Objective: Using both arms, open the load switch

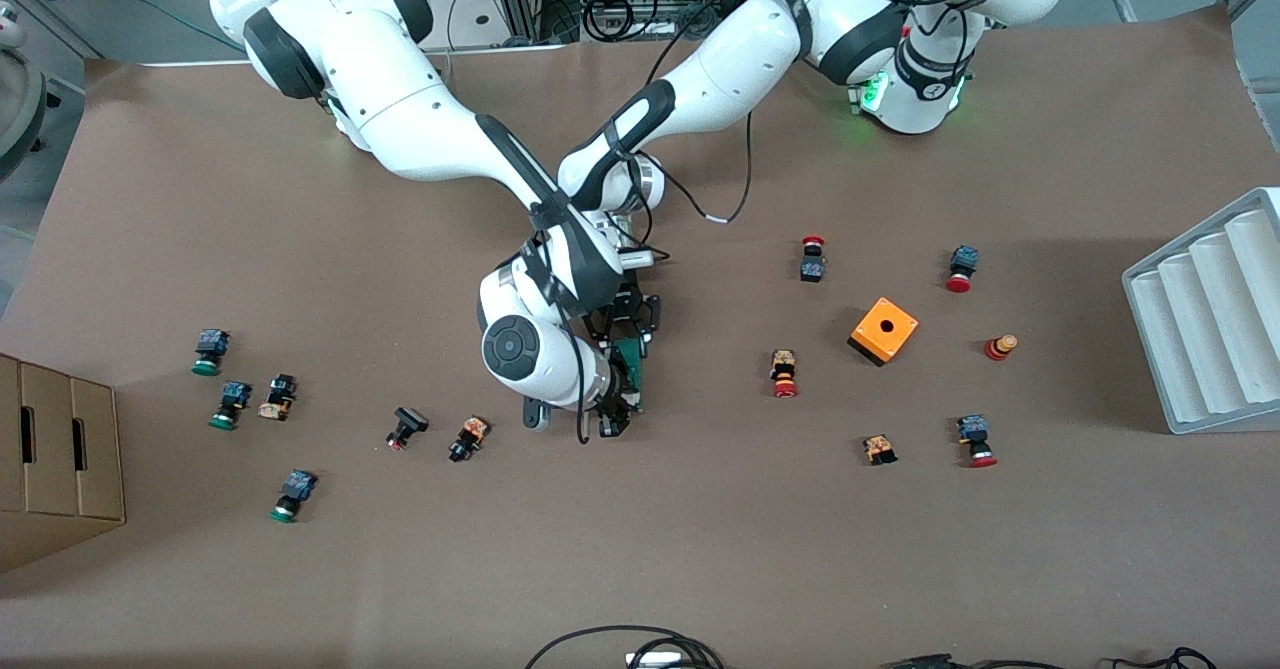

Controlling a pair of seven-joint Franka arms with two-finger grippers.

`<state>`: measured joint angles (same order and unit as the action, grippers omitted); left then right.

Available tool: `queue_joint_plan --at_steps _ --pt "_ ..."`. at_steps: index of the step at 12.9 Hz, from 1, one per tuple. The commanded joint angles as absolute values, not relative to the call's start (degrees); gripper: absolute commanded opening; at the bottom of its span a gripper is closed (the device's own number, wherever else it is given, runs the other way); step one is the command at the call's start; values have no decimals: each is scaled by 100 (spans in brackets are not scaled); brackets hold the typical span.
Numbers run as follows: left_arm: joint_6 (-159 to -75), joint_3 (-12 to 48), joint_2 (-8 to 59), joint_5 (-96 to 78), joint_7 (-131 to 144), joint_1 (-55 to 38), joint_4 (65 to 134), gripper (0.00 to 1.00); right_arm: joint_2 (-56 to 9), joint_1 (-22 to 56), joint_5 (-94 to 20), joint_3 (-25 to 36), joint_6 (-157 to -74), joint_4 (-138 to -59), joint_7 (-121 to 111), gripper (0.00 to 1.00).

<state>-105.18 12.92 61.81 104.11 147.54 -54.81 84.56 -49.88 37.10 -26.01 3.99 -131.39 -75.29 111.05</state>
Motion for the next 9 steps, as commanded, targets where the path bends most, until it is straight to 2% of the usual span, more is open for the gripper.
queue_joint_plan --at_steps 1,2,9 --pt "-10626 1397 6363 10512 14783 -5405 8306 56 -5036 3691 -2663 369 -13166 -7523 11065 24" --pt "-10626 1397 6355 10512 14783 -5405 8306 56 -5036 3691 -2663 369 -13166 -7532 11074 21" --pt "-10626 1397 6354 10503 14775 -5405 8306 56 -4949 3674 -2663 352 -13166 -7725 11022 19"
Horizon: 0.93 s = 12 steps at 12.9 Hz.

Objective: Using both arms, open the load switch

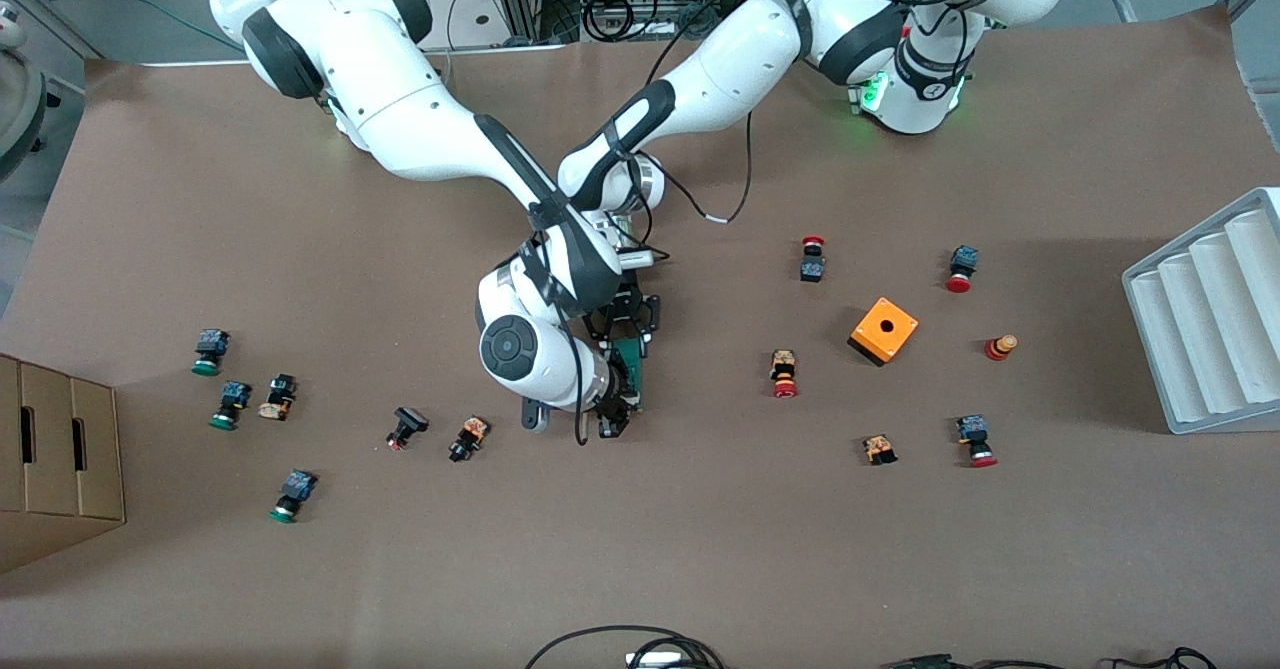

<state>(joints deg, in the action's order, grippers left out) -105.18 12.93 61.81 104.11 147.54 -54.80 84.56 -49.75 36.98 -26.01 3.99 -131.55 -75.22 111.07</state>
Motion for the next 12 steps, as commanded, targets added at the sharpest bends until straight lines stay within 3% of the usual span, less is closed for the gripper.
queue_joint_plan --at_steps 1,12 --pt "-10626 1397 6354 10503 14783 -5405 8306 56 -4913 3674 -2663 352 -13166 -7778 10978 19" --pt "-10635 1406 6354 10503 14775 -5405 8306 56 -4562 3700 -2611 264 -13113 -8182 10907 17"
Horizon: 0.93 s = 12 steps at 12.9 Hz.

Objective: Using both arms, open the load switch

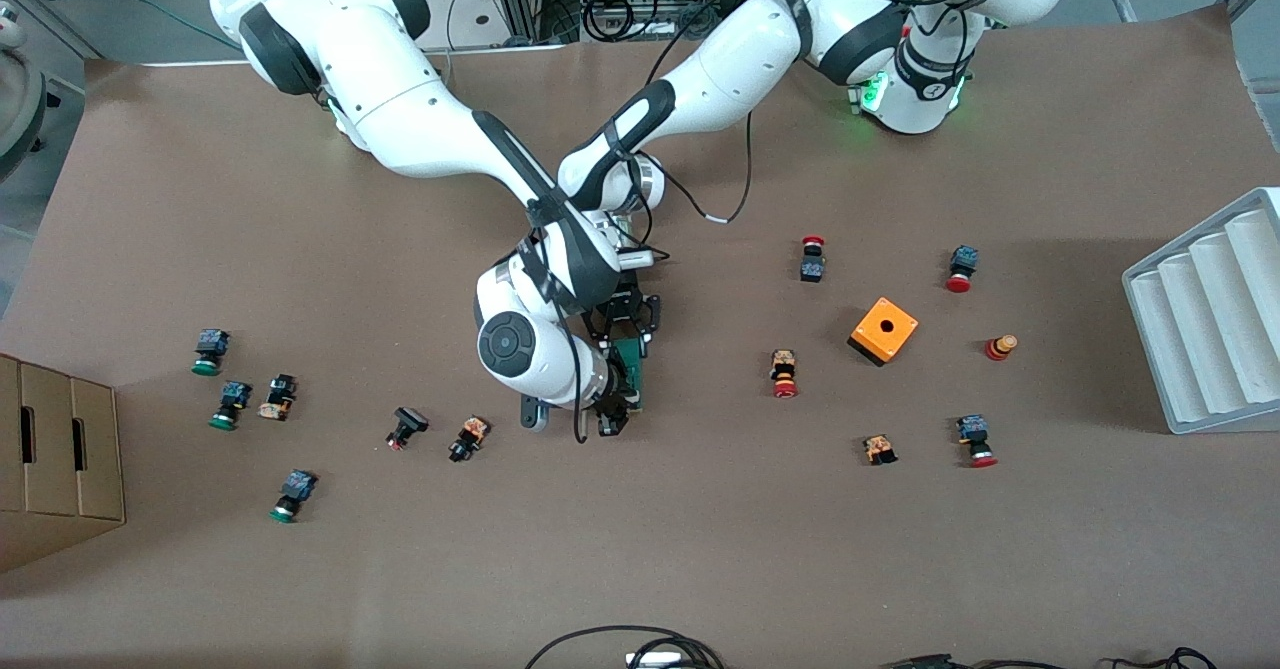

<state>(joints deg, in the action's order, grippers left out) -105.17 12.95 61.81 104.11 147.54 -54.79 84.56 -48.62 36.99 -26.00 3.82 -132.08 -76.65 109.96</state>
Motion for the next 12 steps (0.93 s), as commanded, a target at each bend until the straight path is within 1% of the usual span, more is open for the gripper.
queue_joint_plan --at_steps 1,12 --pt "-10626 1406 6354 10512 14774 -5405 8306 56 -4553 3709 -2602 255 -13113 -8217 10907 17" --pt "-10635 1406 6354 10512 14766 -5405 8314 56 -4254 3797 -2276 220 -13122 -8666 10890 17"
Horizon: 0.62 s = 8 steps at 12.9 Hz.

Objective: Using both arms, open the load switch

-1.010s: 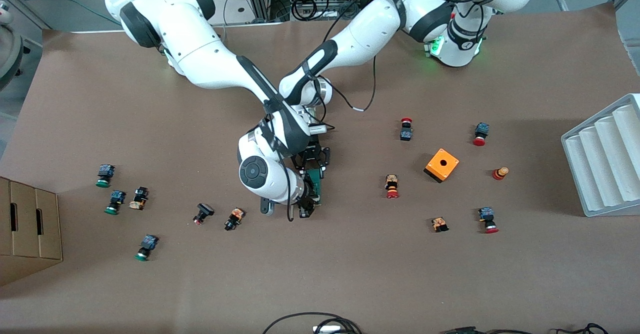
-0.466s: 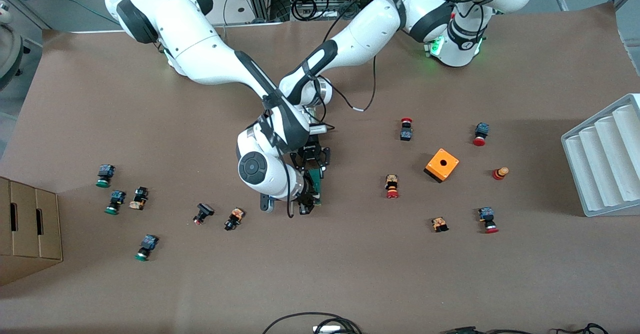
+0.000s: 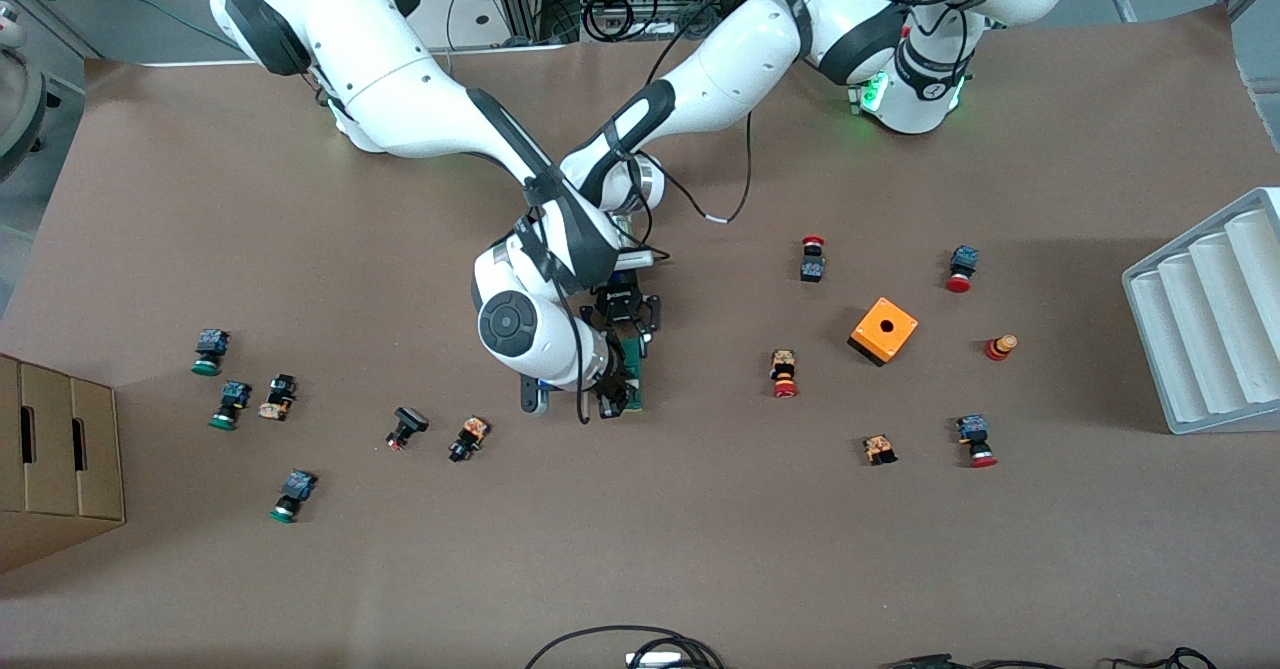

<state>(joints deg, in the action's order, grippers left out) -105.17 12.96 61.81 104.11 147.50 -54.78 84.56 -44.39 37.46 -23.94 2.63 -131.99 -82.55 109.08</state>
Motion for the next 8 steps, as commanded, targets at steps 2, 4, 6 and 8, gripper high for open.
queue_joint_plan --at_steps 2,4,6,8 --pt "-10635 1406 6346 10512 14757 -5405 8314 56 -4236 3814 -2233 211 -13122 -8692 10890 17" --pt "-10635 1406 6346 10512 14757 -5405 8314 56 -4228 3832 -2215 211 -13113 -8692 10898 17" --pt "-10635 1406 6346 10503 14757 -5405 8314 56 -4184 3876 -2215 220 -13122 -8762 10899 17" --pt "-10635 1406 6346 10503 14757 -5405 8314 56 -4079 3911 -2215 211 -13131 -8894 10898 16"
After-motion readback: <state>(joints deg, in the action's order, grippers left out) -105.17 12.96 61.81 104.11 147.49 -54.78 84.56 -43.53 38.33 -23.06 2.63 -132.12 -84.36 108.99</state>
